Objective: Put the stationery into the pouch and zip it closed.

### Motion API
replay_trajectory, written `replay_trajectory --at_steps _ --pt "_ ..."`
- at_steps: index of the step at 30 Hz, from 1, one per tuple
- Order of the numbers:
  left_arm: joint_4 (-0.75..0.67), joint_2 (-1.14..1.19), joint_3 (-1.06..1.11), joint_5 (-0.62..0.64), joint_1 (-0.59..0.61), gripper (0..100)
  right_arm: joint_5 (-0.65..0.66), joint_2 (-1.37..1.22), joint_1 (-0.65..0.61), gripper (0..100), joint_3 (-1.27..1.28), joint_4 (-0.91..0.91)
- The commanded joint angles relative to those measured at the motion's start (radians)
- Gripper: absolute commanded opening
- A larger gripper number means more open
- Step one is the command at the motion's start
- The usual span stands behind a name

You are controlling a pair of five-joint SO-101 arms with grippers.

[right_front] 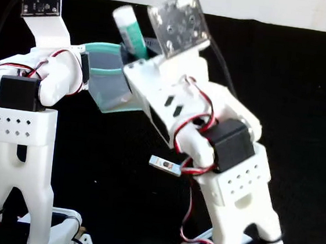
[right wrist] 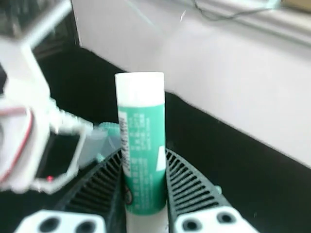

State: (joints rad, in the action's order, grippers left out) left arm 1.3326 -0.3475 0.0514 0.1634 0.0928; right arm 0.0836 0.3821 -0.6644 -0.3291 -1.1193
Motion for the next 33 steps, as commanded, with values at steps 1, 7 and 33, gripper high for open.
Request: replay_trajectory --at_steps 1,7,33 --pt "0.009 0.010 0.039 -0.006 -0.016 1 0.002 -0.079 0.008 0.5 -0.231 -0.028" --pt "0.009 0.010 0.039 -0.006 -0.016 1 0.002 -0.268 0.008 0.5 -0.564 -0.061" --pt "0.000 0.001 0.094 -0.006 -0.016 1 0.066 -0.932 -0.088 0.5 -1.437 -0.113"
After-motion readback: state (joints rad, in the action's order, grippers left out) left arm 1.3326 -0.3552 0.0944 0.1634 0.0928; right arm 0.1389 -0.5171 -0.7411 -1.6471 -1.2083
